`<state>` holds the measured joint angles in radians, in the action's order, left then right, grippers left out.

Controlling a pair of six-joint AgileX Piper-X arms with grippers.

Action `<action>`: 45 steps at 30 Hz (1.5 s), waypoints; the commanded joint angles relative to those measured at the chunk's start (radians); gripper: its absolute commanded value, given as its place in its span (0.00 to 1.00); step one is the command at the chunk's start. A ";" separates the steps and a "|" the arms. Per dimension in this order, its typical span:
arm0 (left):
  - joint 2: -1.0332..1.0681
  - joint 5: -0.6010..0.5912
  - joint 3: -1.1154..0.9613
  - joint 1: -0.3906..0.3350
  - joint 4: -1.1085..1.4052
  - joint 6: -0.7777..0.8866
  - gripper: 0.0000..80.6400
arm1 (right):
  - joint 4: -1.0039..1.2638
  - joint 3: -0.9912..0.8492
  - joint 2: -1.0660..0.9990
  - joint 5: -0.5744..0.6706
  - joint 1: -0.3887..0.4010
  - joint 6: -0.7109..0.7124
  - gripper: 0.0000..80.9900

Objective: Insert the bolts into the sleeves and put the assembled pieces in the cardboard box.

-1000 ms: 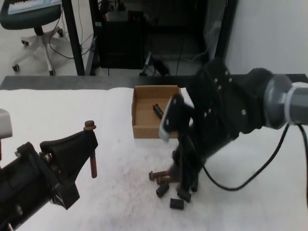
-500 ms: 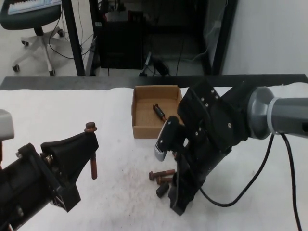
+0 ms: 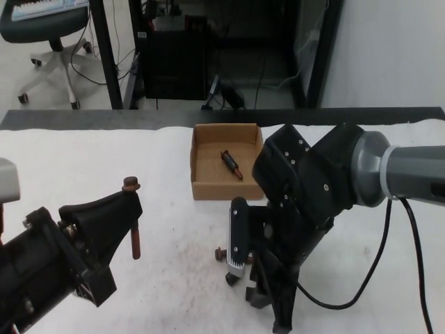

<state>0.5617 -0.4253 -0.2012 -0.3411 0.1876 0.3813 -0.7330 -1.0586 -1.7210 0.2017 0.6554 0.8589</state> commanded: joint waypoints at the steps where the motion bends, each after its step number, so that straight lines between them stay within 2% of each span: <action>1: -0.009 -0.006 -0.007 0.002 0.011 -0.017 0.00 | 0.049 -0.004 0.001 -0.009 0.001 0.071 0.43; 22: -0.009 -0.006 -0.007 0.002 0.011 -0.023 0.00 | -0.015 -0.004 -0.112 -0.048 0.000 0.078 0.43; 23: -0.009 -0.006 -0.007 0.002 0.011 -0.023 0.00 | -0.015 -0.004 -0.112 -0.048 0.000 0.078 0.41; 28: -0.009 -0.006 -0.007 0.002 0.011 -0.023 0.00 | -0.015 -0.004 -0.112 -0.046 0.000 0.078 0.18; 30: -0.009 -0.006 -0.007 0.002 0.011 -0.023 0.00 | -0.013 -0.004 -0.112 -0.046 0.000 0.078 0.16; 35: -0.009 -0.006 -0.007 0.002 0.011 -0.023 0.00 | -0.003 -0.004 -0.112 0.017 0.000 0.078 0.20; 41: -0.009 -0.006 -0.007 0.002 0.011 -0.023 0.00 | 0.029 -0.004 -0.112 0.012 0.004 0.078 0.42; 45: -0.009 -0.006 -0.007 0.002 0.011 -0.023 0.00 | 0.039 -0.004 -0.112 0.012 0.010 0.078 0.42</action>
<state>0.5617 -0.4253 -0.2012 -0.3411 0.1876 0.3600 -0.7187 -1.0633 -1.8212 0.1942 0.6554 0.9349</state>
